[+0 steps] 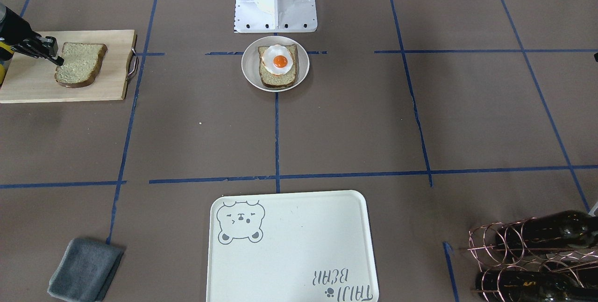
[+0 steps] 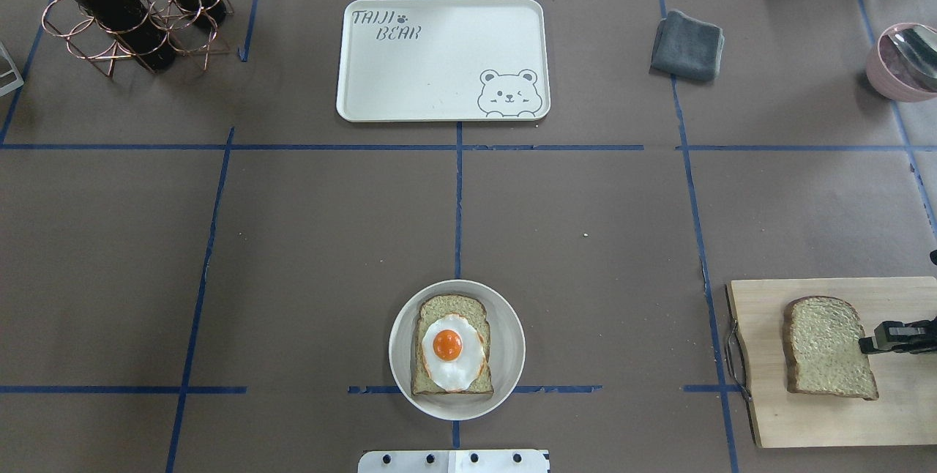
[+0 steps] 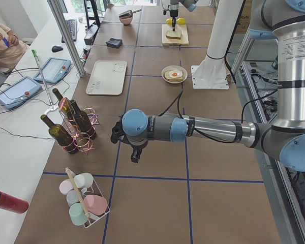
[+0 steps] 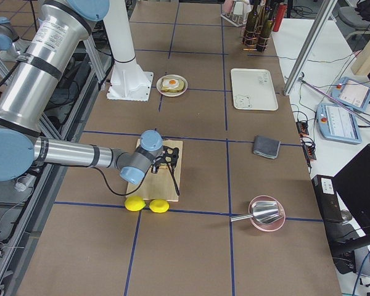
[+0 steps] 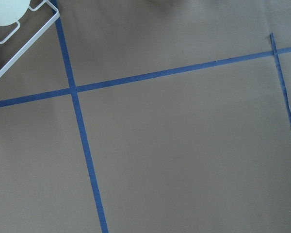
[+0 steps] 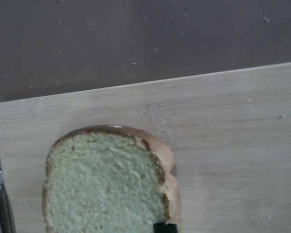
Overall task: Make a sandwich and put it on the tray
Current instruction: 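Lift the bread slice off the board with the right gripper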
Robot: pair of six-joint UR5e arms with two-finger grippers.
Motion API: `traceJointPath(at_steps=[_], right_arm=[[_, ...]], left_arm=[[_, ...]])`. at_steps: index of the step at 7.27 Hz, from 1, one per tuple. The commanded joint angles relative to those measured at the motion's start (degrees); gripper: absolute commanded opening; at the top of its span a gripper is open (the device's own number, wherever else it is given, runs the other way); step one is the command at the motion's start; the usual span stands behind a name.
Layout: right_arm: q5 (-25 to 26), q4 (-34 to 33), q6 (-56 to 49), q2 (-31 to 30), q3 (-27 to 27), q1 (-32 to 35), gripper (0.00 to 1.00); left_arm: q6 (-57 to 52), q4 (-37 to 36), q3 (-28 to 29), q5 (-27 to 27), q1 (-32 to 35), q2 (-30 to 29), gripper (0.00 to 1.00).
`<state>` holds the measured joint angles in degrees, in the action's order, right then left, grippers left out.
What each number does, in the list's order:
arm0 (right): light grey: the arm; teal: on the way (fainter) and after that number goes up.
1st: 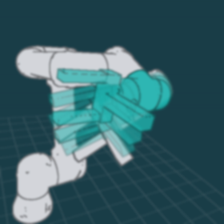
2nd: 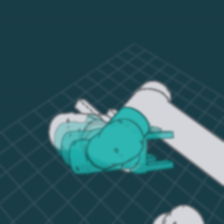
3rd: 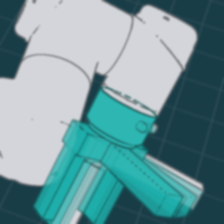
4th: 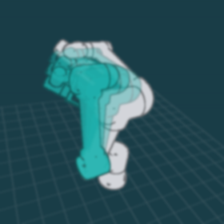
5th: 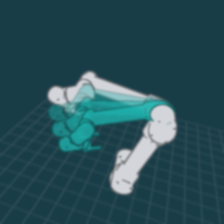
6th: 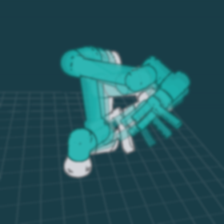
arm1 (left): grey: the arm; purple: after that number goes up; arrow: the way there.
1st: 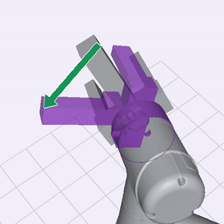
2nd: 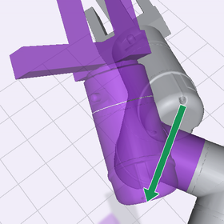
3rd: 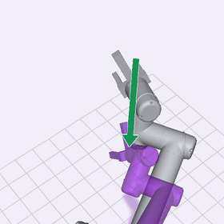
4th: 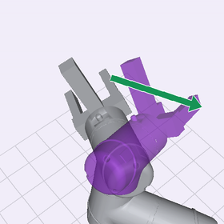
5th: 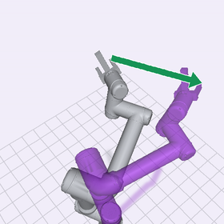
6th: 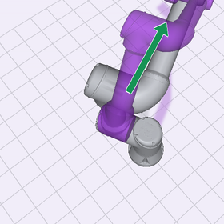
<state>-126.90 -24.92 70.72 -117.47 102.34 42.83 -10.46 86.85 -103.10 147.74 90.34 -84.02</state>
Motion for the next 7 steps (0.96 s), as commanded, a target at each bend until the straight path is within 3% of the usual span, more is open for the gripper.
traceJointPath(at_steps=[1,7], right_arm=[[-1.06,3.46,4.25,0.4,1.72,0.06,0.0],[-4.58,12.7,10.92,1.62,3.04,0.94,0.0]], left_arm=[[0.0,-0.01,-0.35,0.0,0.01,0.0,1.0],[0.0,-0.01,-0.17,0.0,0.01,0.0,1.0]])
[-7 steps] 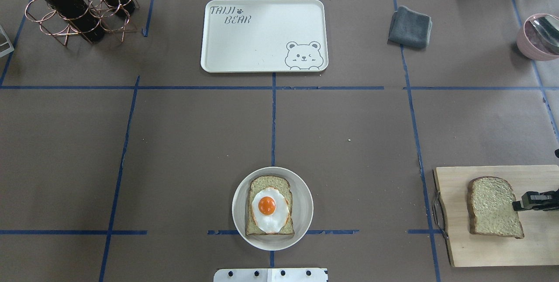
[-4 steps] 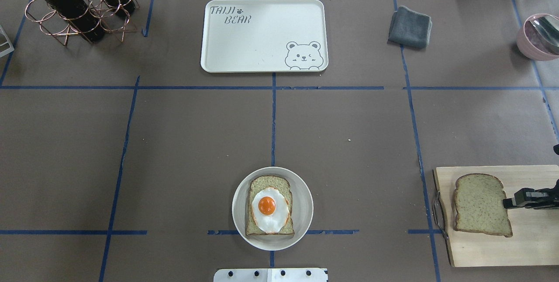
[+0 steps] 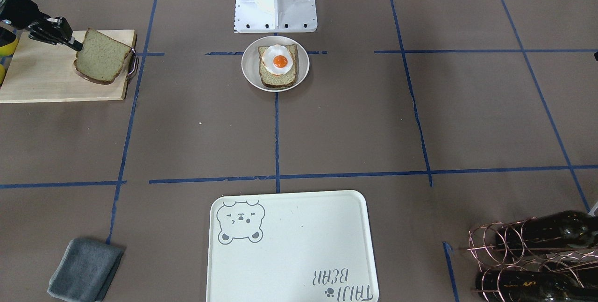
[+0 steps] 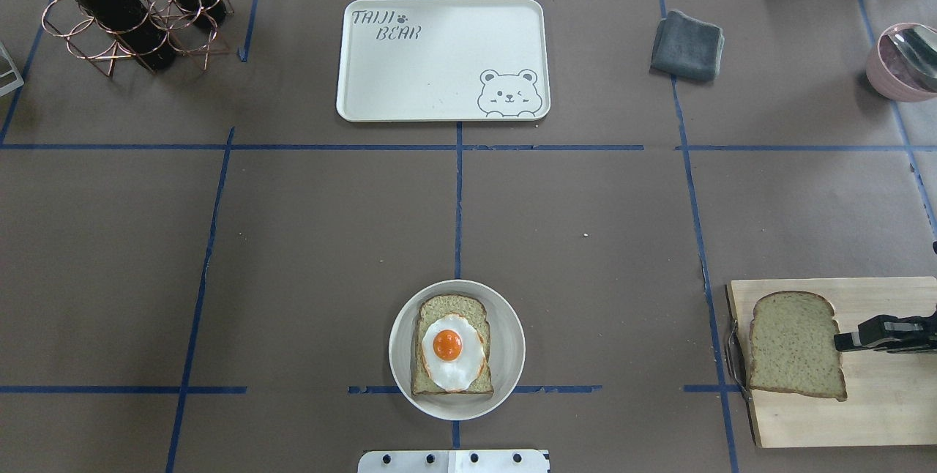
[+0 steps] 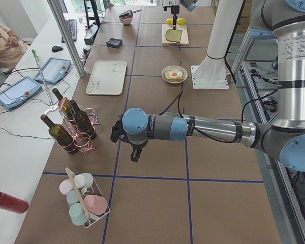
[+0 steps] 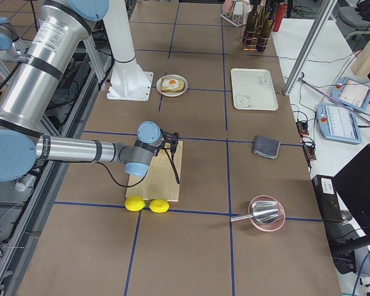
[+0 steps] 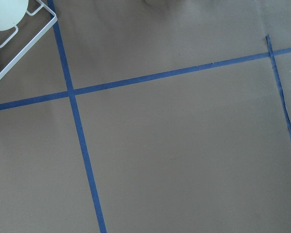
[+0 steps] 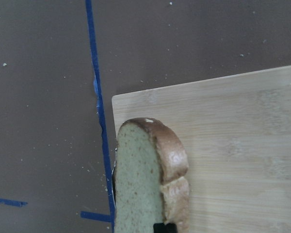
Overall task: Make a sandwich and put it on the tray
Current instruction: 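Lift the bread slice off the board with the right gripper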
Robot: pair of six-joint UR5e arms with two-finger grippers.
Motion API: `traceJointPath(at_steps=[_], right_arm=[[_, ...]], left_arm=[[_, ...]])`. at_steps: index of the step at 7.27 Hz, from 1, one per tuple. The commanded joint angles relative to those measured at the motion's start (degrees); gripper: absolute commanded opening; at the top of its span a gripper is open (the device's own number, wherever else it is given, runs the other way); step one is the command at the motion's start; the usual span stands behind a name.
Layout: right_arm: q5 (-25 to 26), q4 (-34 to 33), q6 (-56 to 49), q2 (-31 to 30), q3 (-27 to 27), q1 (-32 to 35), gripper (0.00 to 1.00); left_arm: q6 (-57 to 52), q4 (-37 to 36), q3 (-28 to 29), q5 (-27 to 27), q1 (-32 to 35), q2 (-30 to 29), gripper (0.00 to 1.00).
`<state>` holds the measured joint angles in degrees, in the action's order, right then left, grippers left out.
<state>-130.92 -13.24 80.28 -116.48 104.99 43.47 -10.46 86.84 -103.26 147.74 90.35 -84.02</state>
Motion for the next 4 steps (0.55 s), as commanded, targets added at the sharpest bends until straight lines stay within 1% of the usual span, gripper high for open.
traceJointPath(at_steps=[1,4], right_arm=[[-0.74,1.02,3.98,1.69,1.52,0.39,0.0],[-0.83,1.02,8.22,4.32,4.16,0.48,0.0]], left_arm=[[0.0,0.0,-0.1,0.0,0.0,0.0,1.0],[0.0,0.0,-0.1,0.0,0.0,0.0,1.0]])
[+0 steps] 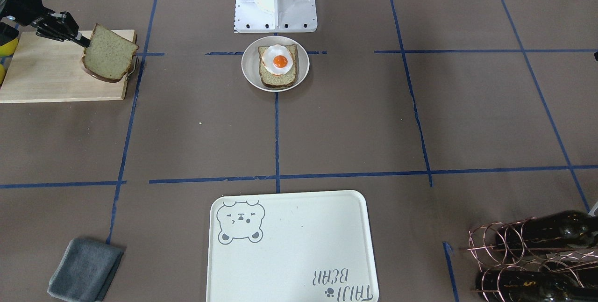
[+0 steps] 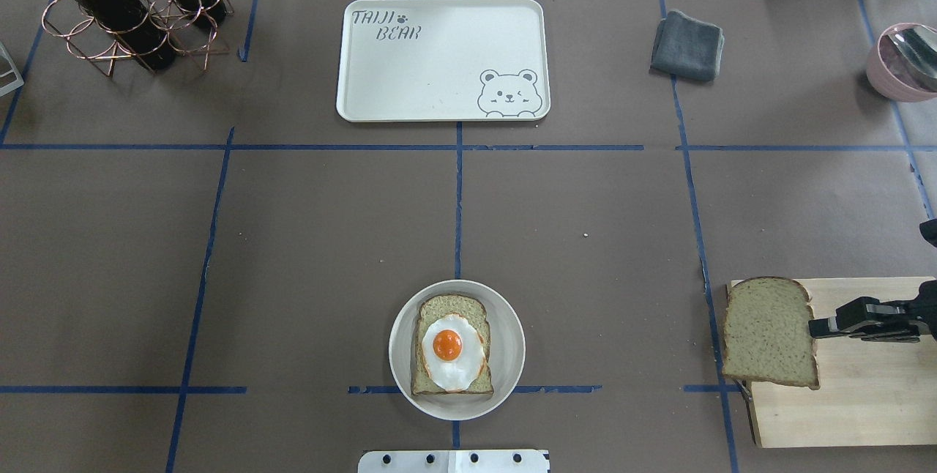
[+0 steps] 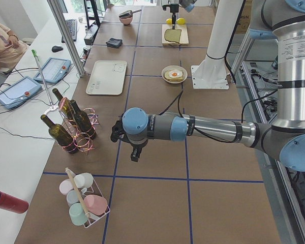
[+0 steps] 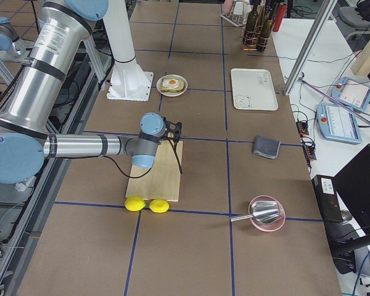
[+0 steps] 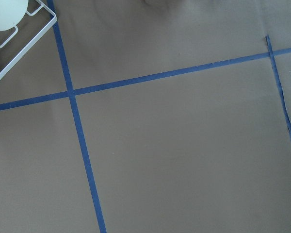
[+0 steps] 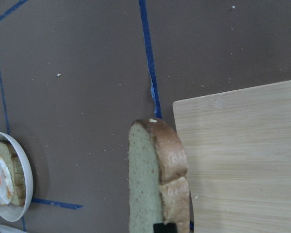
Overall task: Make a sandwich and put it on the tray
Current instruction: 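Lift the bread slice off the board with the right gripper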
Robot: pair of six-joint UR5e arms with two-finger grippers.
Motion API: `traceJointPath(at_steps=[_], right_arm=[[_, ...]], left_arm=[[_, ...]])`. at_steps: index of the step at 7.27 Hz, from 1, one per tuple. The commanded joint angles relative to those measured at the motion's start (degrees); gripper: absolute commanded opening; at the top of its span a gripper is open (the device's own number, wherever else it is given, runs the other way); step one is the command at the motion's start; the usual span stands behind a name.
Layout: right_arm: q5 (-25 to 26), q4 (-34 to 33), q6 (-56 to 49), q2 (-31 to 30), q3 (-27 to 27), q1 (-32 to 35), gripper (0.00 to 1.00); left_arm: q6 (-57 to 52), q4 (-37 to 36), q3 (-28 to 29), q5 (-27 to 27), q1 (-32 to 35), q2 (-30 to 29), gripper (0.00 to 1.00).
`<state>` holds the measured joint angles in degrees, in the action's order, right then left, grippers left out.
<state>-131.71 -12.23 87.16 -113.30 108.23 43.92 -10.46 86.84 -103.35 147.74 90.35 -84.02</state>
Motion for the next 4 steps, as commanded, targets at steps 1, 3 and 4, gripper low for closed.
traceJointPath(at_steps=[1,3,4], right_arm=[[-0.13,-0.16,4.83,5.85,0.67,-0.06,0.0],[0.04,-1.04,10.03,15.17,-0.12,-1.98,0.0],[0.57,-1.04,12.23,20.61,-1.86,-4.34,0.0]], left_arm=[[0.0,0.0,0.0,0.0,0.09,0.0,1.0],[0.0,0.0,0.0,0.0,0.09,0.0,1.0],[0.0,0.0,0.0,0.0,0.09,0.09,1.0]])
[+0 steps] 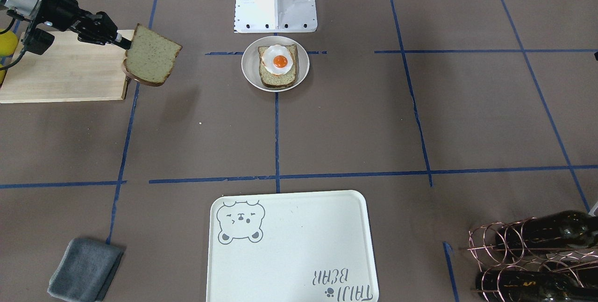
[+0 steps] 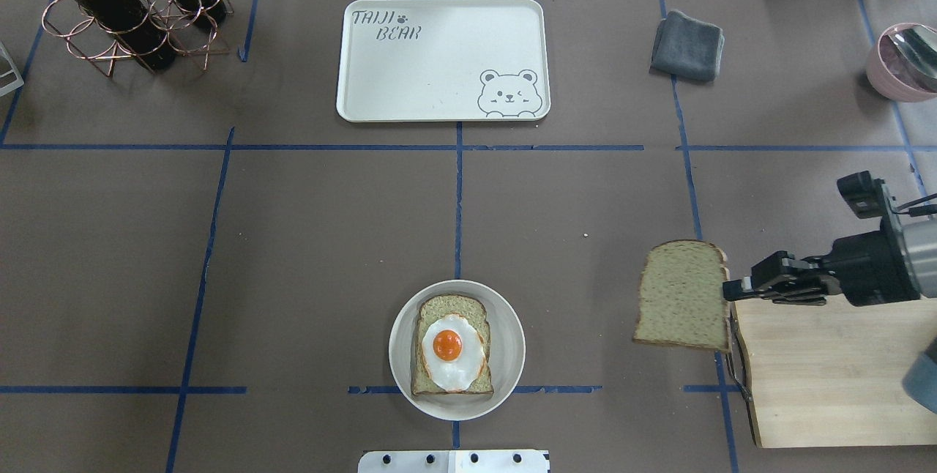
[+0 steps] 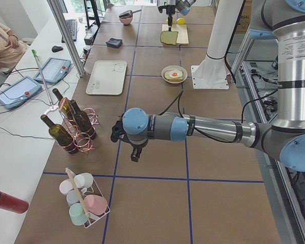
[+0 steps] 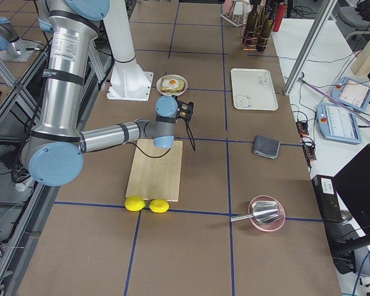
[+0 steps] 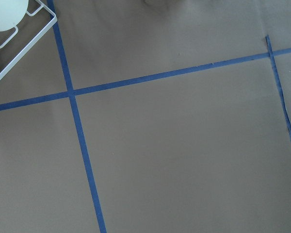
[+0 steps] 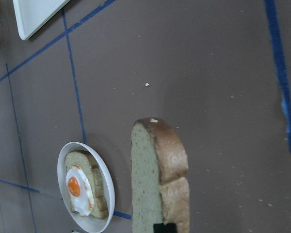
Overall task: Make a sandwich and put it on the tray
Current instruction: 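Carry the bread slice over the egg toast and lower it on top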
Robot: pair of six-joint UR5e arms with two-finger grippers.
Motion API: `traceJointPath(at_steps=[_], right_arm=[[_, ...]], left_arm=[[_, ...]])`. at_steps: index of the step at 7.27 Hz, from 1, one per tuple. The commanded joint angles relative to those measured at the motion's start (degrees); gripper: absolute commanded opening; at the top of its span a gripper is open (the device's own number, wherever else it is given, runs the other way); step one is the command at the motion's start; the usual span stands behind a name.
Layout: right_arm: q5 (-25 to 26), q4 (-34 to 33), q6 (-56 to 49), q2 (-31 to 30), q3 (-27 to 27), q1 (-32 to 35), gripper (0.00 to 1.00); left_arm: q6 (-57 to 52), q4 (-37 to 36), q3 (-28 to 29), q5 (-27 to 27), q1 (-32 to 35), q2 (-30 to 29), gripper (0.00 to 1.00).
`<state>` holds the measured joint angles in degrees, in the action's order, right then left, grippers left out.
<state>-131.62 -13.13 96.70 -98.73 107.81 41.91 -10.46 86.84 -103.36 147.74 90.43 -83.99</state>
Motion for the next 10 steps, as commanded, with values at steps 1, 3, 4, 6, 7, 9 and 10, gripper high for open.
traceJointPath(at_steps=[1,3,4,6,7,9,10], right_arm=[[1.53,-0.23,3.58,11.22,-3.38,-5.58,0.0],[9.59,-0.23,3.59,19.42,-7.34,-14.45,0.0],[13.63,-0.23,3.59,22.15,-9.01,-18.49,0.0],[18.04,-0.23,3.59,25.67,-12.52,-22.04,0.0],[18.5,-0.23,3.5,26.56,-13.5,-22.4,0.0],[18.77,-0.23,3.24,26.57,-13.94,-22.4,0.0],[19.03,-0.23,3.06,26.48,-14.12,-22.4,0.0]], left_arm=[[0.0,0.0,0.0,0.0,0.0,0.05,1.0],[0.0,0.0,-0.09,0.0,0.0,0.05,1.0],[0.0,0.0,-0.09,0.0,0.0,0.05,1.0],[0.0,0.0,-0.09,0.0,0.0,0.05,1.0],[0.0,0.0,-0.17,0.0,0.09,0.05,1.0],[0.0,-0.09,-0.7,0.0,0.09,0.05,1.0],[0.0,-0.09,-0.7,0.0,0.09,0.05,1.0]])
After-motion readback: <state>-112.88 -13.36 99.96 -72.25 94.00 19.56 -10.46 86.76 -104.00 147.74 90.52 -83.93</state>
